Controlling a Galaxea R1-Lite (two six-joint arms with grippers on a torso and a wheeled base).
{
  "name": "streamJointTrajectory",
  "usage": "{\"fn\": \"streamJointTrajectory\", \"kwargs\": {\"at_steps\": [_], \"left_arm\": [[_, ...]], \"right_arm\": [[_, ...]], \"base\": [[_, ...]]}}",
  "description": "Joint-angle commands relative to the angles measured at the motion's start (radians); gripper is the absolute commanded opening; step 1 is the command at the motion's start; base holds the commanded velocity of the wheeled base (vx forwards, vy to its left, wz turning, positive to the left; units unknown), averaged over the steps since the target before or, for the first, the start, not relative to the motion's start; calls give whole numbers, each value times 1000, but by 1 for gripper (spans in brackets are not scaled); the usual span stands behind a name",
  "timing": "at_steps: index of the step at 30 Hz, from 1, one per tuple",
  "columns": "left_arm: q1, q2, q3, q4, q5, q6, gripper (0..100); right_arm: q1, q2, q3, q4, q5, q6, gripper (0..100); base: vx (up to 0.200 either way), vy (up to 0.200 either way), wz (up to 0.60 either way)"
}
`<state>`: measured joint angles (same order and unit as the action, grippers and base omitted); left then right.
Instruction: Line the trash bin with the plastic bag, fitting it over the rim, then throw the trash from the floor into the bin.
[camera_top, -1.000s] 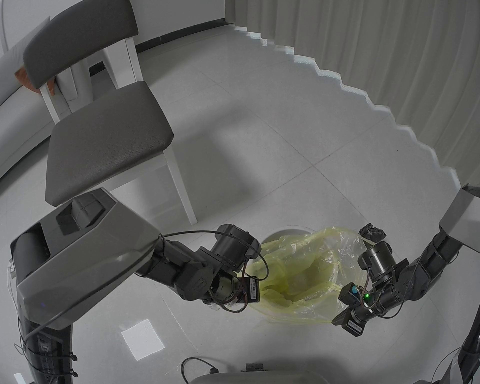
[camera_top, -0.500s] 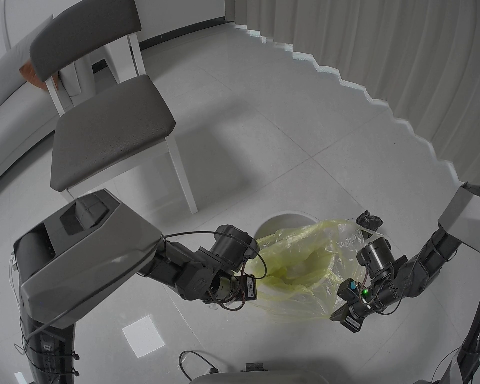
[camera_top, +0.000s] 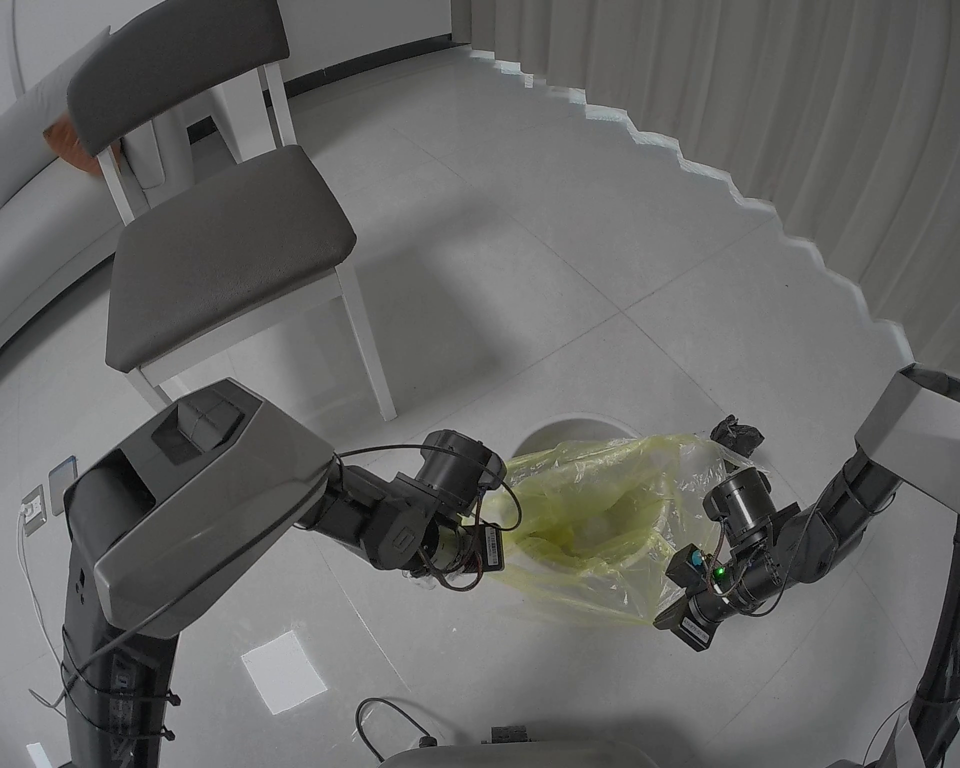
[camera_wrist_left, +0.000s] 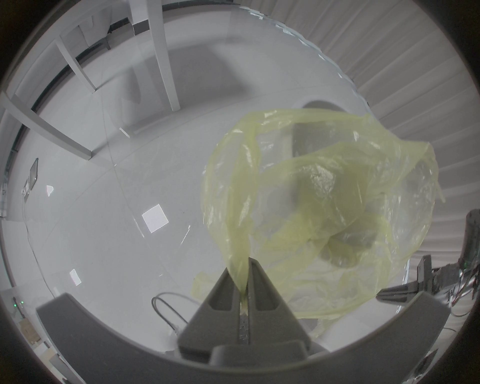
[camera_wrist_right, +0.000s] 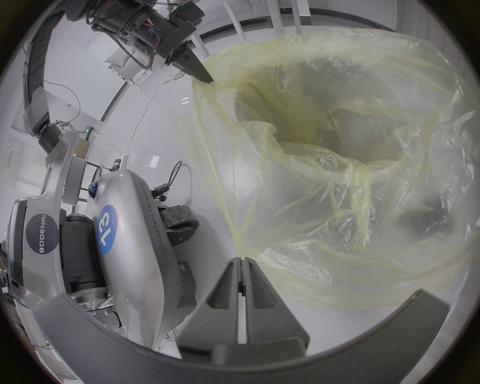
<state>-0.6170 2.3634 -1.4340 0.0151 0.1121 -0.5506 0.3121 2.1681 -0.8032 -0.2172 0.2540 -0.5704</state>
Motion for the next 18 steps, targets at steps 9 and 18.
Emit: {"fn": "streamJointTrajectory", "kwargs": {"at_steps": [9, 18], "left_arm": [[31, 94, -135, 57, -8, 0, 0], [59, 135, -241, 92, -9, -3, 0]], "right_arm": [[-31, 88, -76, 4, 1, 0, 0], [-59, 116, -122, 6, 1, 1, 0]], "base": [[0, 0, 0], [0, 0, 0]]}}
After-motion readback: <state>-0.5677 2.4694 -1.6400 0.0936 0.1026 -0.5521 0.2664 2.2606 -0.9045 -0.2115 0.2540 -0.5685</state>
